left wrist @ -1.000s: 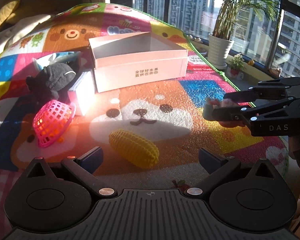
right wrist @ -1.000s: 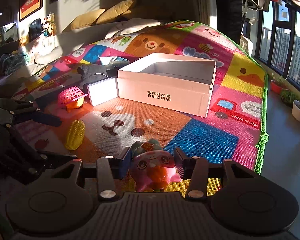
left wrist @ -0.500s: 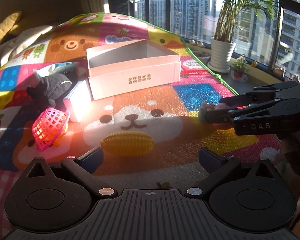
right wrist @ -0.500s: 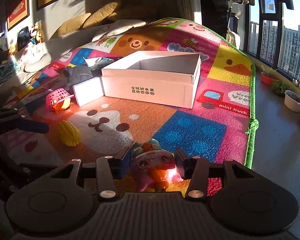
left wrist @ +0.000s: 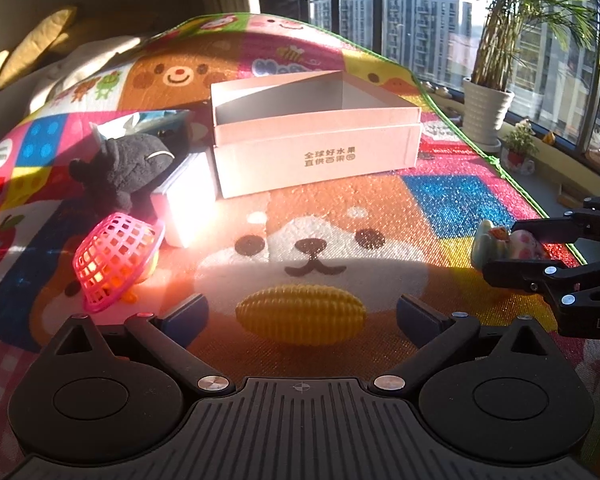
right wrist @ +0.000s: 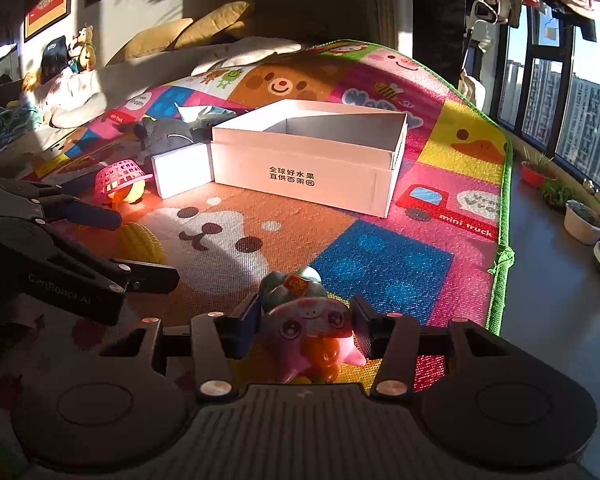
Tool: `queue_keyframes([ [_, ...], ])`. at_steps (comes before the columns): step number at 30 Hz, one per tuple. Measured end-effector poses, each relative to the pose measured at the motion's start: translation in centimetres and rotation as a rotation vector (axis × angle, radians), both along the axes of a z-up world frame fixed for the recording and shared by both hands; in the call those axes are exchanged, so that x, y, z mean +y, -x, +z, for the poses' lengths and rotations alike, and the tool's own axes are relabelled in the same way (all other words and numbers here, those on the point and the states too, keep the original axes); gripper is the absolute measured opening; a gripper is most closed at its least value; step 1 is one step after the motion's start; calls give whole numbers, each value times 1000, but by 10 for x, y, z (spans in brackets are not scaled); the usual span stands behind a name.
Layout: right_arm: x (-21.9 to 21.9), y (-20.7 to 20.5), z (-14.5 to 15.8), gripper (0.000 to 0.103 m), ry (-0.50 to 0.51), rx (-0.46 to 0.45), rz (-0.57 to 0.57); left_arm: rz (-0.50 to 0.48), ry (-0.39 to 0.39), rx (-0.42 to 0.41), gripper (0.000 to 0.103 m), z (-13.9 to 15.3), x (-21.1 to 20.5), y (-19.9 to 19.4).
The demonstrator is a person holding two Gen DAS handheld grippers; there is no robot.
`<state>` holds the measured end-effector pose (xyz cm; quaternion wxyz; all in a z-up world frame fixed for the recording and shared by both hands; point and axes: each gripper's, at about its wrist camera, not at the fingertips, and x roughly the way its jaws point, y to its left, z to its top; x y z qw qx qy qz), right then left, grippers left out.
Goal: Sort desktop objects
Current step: 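Carry corn and pig into the white box and open both tools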
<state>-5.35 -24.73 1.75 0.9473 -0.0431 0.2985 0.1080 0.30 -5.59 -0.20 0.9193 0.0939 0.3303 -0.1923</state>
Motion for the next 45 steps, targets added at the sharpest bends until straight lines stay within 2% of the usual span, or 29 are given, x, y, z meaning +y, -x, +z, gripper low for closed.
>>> queue_keyframes([
  [1,1,2,1,49,3,-1,3,-2,-2,-1,94,0,0,0],
  [2,2,4,2,49,6,-2,7,-3,-7,2,76,-1,1,0],
  [4,4,8,5,49,15,-1,14,-5,8,7,73,-1,4,1],
  [10,11,24,12,47,6,19,36,-22,-2,-42,73,13,9,28],
  [14,9,36,27,47,-27,17,57,-65,-44,-104,73,31,9,57],
  [17,7,39,48,47,-62,10,86,-86,-53,-159,73,55,10,70],
  [20,5,39,84,47,-78,-61,121,-77,-65,-275,73,91,7,68],
  [23,-4,26,128,47,-143,-143,141,-66,-54,-384,73,123,1,50],
  [24,-8,17,142,47,-165,-171,135,-64,-41,-398,73,130,-2,40],
  [28,-22,-48,184,47,-246,-221,61,-67,19,-399,73,147,-19,-13],
  [31,-27,-114,197,47,-264,-210,-22,-57,44,-398,73,155,-36,-69],
  [32,-29,-135,197,48,-274,-199,-39,-60,58,-396,81,155,-39,-86],
  [33,-32,-157,196,56,-287,-183,-42,-54,71,-371,99,155,-41,-105],
  [34,-35,-177,193,66,-302,-164,-49,-37,86,-333,101,154,-39,-124],
  [36,-44,-204,183,66,-320,-147,-112,25,122,-268,100,151,-27,-148],
  [38,-52,-215,168,66,-325,-133,-127,83,145,-236,101,143,-4,-154],
  [42,-48,-210,128,67,-268,-114,-129,164,58,-234,103,107,33,-128],
  [45,-14,-188,91,67,-155,-102,-53,188,24,-173,103,78,57,-100],
])
